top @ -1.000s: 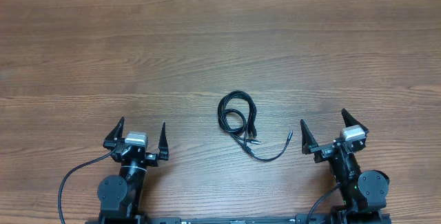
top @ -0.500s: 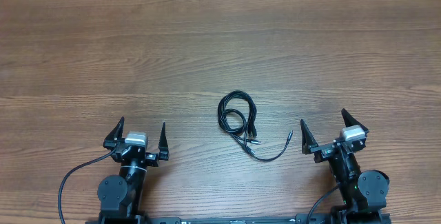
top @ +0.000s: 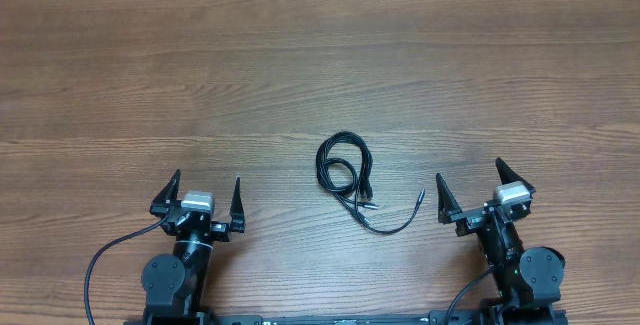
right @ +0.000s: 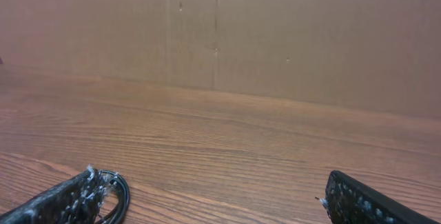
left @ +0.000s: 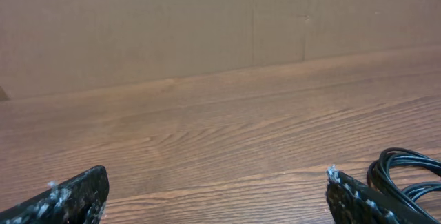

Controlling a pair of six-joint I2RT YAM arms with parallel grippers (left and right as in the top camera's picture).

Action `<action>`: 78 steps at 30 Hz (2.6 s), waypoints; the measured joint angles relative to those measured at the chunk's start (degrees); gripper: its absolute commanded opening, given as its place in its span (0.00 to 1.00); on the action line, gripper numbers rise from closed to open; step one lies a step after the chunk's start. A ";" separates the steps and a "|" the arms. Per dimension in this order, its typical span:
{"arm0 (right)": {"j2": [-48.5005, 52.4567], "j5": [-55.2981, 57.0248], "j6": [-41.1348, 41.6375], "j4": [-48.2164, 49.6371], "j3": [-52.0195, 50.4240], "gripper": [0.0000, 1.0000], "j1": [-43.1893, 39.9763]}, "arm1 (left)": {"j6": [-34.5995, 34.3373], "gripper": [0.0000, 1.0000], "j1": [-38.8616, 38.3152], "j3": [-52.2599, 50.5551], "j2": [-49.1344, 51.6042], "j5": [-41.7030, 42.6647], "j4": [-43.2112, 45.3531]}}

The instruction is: Untangle cables

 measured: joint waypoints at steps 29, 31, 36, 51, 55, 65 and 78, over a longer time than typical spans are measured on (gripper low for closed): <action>-0.02 -0.02 0.00 0.02 0.00 1.00 0.00 | -1.05 1.00 0.00 17.42 14.36 -0.63 -13.64; -0.04 0.00 0.00 0.02 0.00 1.00 0.00 | -1.05 0.99 0.00 19.98 18.16 -0.42 -14.80; -0.04 -0.02 0.00 0.02 0.00 1.00 0.00 | -1.05 1.00 0.00 26.88 27.76 0.48 -17.88; -0.07 -0.02 0.00 0.00 0.00 1.00 0.00 | -3.26 1.00 0.00 48.28 52.83 4.42 -34.95; -0.07 -0.02 0.00 0.00 0.00 1.00 0.00 | -3.80 1.00 -0.55 52.26 59.19 6.80 -40.81; -0.07 -0.04 0.00 0.02 0.00 1.00 0.00 | -4.90 1.00 -9.31 54.45 75.12 7.80 -41.75; -0.07 -0.02 -0.02 0.02 0.00 1.00 0.00 | -6.36 1.00 -17.22 54.51 85.02 10.45 -32.52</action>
